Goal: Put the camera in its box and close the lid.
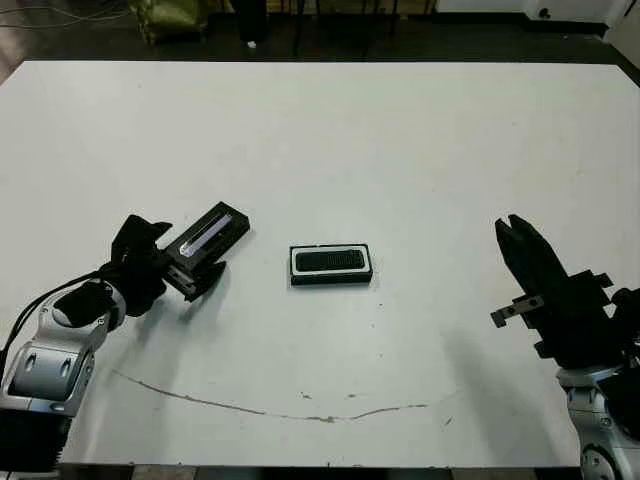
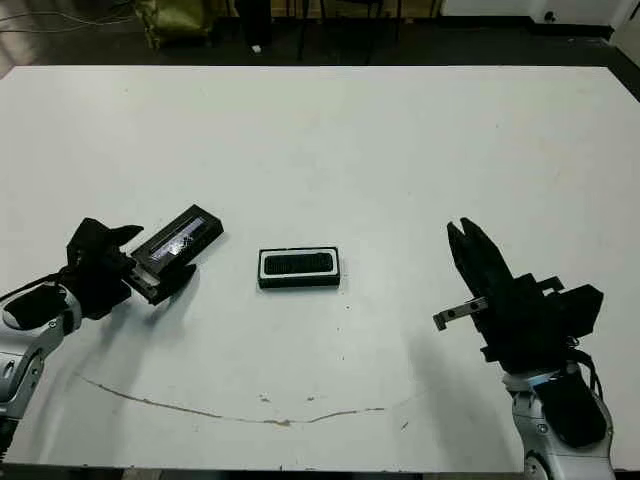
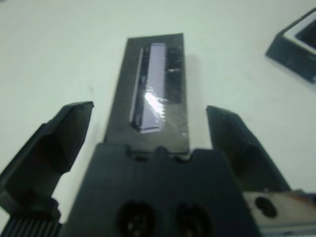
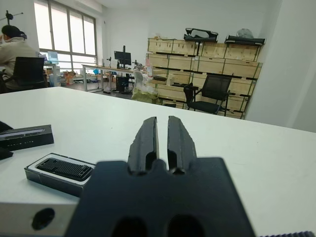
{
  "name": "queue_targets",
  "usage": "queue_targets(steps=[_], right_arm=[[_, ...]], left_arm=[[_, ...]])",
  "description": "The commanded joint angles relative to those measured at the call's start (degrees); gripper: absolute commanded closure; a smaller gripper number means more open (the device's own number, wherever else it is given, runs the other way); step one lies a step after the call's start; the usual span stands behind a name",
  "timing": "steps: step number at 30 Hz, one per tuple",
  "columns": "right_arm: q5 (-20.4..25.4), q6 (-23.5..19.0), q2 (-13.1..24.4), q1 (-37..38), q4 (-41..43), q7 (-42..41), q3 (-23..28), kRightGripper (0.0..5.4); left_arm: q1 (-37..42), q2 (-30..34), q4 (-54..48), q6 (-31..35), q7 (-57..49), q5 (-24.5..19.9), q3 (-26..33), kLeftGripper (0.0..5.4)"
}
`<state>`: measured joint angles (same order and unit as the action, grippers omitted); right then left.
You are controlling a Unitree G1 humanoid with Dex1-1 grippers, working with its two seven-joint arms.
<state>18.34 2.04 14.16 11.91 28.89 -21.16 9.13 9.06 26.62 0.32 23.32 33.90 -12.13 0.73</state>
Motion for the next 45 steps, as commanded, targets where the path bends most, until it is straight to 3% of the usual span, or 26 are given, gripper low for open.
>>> queue_targets(steps=[1,9,14,17,24,31,39,45], right_arm=[[-0.38,-1.4,0.94,0.63,0.48,0.49,0.39,5.4],[-0.69,-1.21,1.13,0.71,0.57,0.66,0.49,5.4],[-0.08,-1.71,1.06,0.95,0.67,0.69,0.52,5.4],[0.05,-2.09,1.13,1.16,1.16,0.75,0.51,5.4],[0.42,-1.83,0.84,0.99,0.44,0.73,0.52,5.4],[0.9,-2.42,0.96,0.87,0.6,1.12,0.55,5.4],[1.33,-1.58,1.0,0.72,-0.27,0.58,0.62,5.4],[1.04,-1.63,0.87,1.08,-0.05,0.86,0.44,5.4]], left_arm=[[-0.06,0.23,0.8,3.09,1.5,-1.01,-0.56,0.04],[1.07,-0.99,3.0,8.88,2.52,-5.91,0.67,0.04],[0.37,-0.72,2.35,8.37,-0.05,-3.7,-0.37,0.04],[-0.72,-0.54,0.48,6.55,-3.76,0.03,-1.71,0.04],[-3.01,-0.51,-3.18,3.42,-8.08,4.84,-3.1,1.4],[-3.96,-0.67,-2.35,-1.76,-7.45,6.32,-3.73,2.87],[-3.57,0.23,-3.07,-0.06,-4.55,5.97,-4.56,2.96],[-3.34,-0.16,-5.32,-0.3,-2.14,1.98,-1.66,2.96]])
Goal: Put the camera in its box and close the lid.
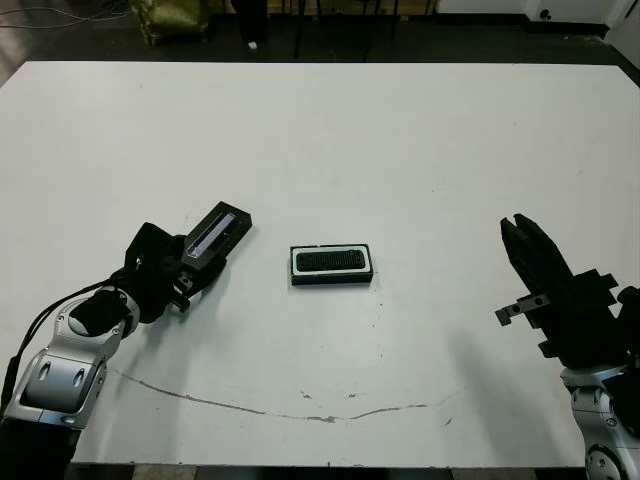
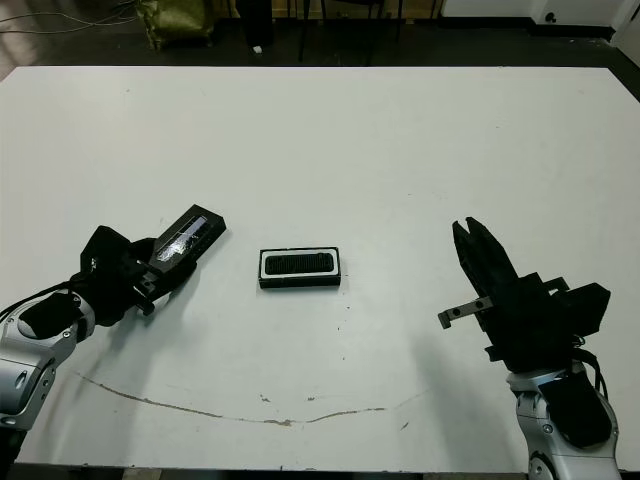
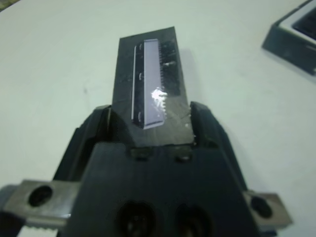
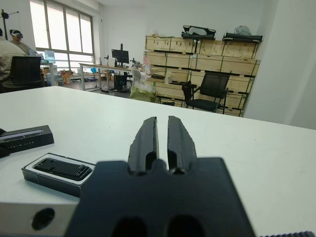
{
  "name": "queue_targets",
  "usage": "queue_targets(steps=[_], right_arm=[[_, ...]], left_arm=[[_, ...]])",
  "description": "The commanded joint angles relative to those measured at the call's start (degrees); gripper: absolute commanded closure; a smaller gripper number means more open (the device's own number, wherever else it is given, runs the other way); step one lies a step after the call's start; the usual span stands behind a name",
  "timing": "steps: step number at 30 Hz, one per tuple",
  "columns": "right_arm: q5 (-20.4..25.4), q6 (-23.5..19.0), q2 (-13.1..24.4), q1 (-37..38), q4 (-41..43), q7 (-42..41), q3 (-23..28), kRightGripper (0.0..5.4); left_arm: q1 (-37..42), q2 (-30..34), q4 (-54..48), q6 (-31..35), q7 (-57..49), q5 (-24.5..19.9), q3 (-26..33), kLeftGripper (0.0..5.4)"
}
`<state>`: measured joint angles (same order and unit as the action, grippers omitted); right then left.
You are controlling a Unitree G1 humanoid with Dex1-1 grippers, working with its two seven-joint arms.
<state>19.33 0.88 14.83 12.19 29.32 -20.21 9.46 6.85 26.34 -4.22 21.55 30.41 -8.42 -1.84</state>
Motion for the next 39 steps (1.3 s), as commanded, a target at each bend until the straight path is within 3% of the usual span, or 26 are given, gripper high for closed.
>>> queue_targets(steps=[1,9,19,28,34,39], right_arm=[[0.16,-0.3,0.15,0.82,-0.68,-0.24,0.06,5.4],[0.18,1.47,0.02,-0.09,-3.26,-1.87,-0.65,5.4],[-0.83,0.98,-0.38,-0.86,-3.73,-0.47,-1.55,5.4],[-1.75,1.27,0.09,-0.22,-3.64,0.17,-1.13,5.4],[-1.62,1.02,0.31,0.2,-3.3,0.1,-0.65,5.4],[-1.93,0.69,0.27,0.39,-2.92,0.47,-0.48,5.4]], left_arm=[[-0.87,0.18,-1.65,1.57,1.69,-2.71,1.71,2.96],[7.07,4.76,-3.18,-1.21,12.97,-10.15,4.98,2.96],[21.78,6.19,-4.14,4.91,25.72,-14.57,-3.41,2.96],[31.44,1.51,5.39,1.41,29.95,-6.35,-15.96,2.98],[34.59,-2.72,10.75,1.31,28.9,-1.18,-20.59,3.03],[35.12,-4.81,13.84,-4.49,27.74,3.71,-22.52,3.03]])
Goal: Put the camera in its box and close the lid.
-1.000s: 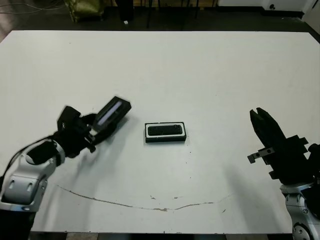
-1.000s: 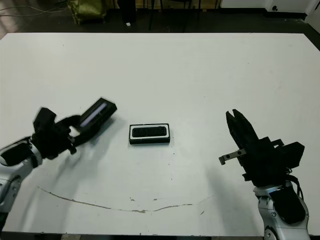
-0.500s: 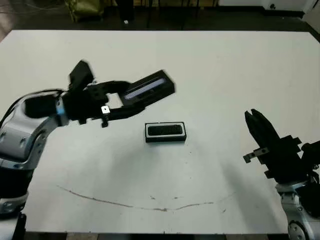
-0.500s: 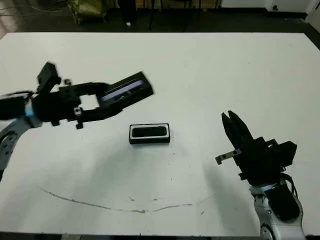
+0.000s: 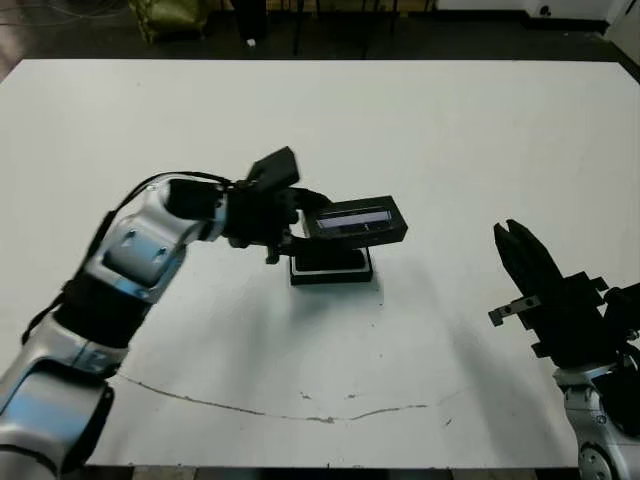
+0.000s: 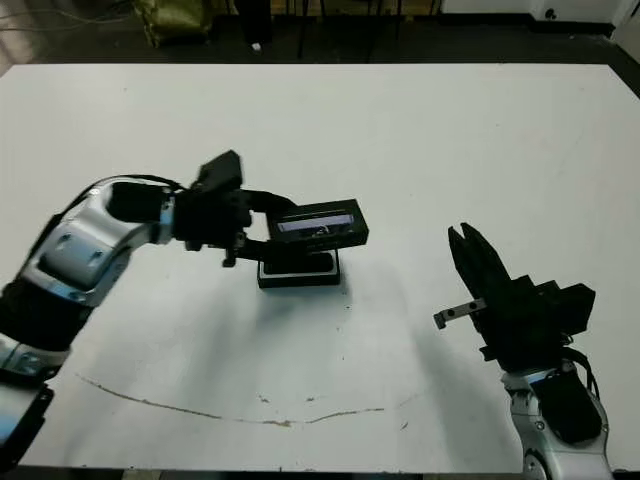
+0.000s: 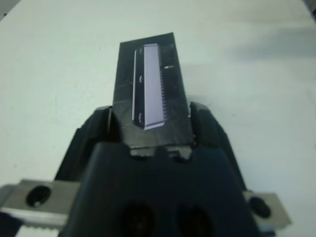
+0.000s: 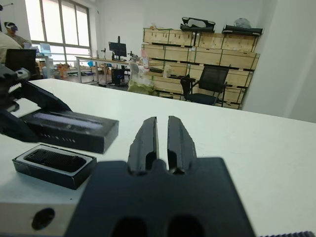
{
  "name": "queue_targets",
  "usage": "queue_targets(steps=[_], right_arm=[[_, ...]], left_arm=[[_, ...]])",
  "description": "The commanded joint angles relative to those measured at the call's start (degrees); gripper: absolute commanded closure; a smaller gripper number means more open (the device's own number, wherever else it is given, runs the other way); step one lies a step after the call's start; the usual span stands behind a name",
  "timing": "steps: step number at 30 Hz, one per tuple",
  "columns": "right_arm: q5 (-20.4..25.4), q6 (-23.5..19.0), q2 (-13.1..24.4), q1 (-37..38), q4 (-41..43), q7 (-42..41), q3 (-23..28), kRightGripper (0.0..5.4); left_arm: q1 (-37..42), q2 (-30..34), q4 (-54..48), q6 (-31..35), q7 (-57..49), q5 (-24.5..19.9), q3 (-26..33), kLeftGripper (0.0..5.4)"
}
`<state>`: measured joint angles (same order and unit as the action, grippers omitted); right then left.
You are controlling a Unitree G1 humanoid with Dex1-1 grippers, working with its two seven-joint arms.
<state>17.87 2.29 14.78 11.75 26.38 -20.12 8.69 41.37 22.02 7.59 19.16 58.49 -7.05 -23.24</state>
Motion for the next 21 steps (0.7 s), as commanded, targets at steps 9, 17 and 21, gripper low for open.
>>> queue_targets(steps=[9,17,21], right_arm=[[-0.56,-1.21,0.06,0.87,0.11,0.7,-0.04,5.4],[-0.62,-1.34,0.04,1.1,0.37,0.8,-0.05,5.4],[-0.55,-0.89,-0.1,1.16,0.12,0.77,-0.11,5.4]], left_arm=[[2.3,-2.29,5.34,-1.95,1.96,4.37,-1.81,3.03],[3.46,-2.32,8.21,-3.14,4.57,4.96,-1.47,3.03],[4.26,-2.15,9.77,-3.58,6.64,4.73,-1.34,3.03]])
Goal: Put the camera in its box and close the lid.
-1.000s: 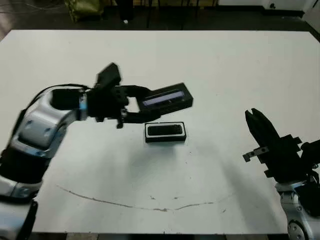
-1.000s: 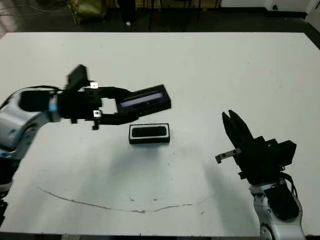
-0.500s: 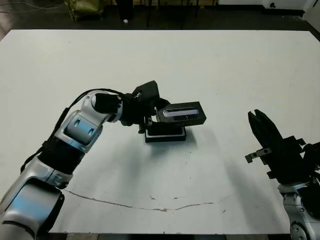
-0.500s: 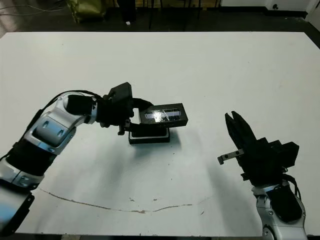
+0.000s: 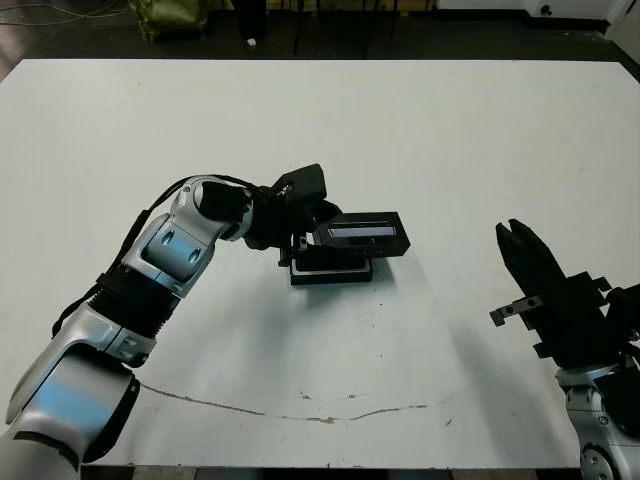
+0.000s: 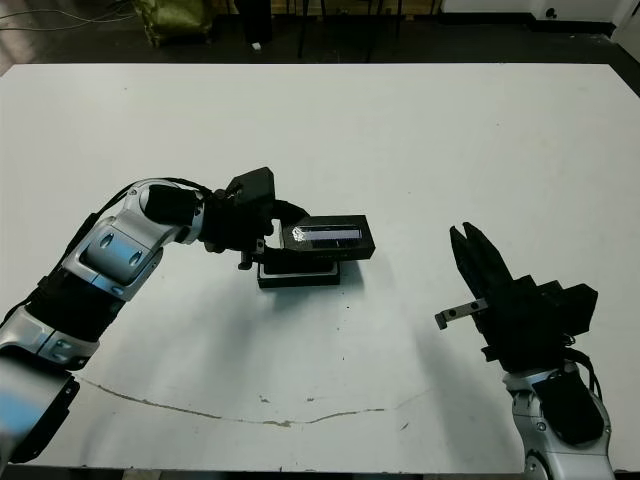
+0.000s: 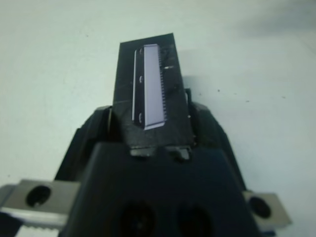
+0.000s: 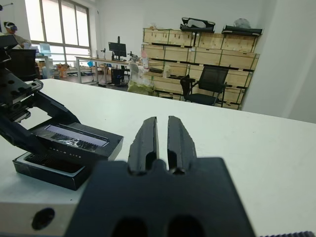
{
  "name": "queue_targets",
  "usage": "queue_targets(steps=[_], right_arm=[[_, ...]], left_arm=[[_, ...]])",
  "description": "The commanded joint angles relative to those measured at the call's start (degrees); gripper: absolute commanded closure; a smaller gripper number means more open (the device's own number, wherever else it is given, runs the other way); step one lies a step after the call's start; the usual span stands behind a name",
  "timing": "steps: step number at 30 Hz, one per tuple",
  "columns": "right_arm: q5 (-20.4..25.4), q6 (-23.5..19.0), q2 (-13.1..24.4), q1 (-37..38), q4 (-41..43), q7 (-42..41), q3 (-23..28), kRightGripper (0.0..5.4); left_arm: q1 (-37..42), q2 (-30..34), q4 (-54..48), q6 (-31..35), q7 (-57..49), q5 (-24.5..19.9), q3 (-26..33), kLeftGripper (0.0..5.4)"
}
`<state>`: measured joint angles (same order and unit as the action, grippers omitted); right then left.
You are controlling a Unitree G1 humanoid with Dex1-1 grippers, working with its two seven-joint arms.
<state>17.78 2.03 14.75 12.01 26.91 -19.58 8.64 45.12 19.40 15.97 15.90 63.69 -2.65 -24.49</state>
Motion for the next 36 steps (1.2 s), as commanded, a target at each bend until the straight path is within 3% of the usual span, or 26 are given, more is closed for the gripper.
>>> queue_targets(steps=[1,24,36], right_arm=[[-0.38,-0.48,-0.06,0.85,-0.59,0.13,-0.1,5.4],[0.23,0.64,-0.2,1.79,-1.04,-0.46,-0.02,5.4],[1.09,0.3,-0.07,1.65,-1.26,-0.82,0.02,5.4]], left_arm=[[0.63,0.54,1.51,-0.21,2.03,0.16,0.0,3.03],[0.89,2.1,1.18,1.99,4.64,5.71,-2.63,3.03],[0.1,2.74,-0.92,2.42,5.25,6.44,-3.33,3.03]])
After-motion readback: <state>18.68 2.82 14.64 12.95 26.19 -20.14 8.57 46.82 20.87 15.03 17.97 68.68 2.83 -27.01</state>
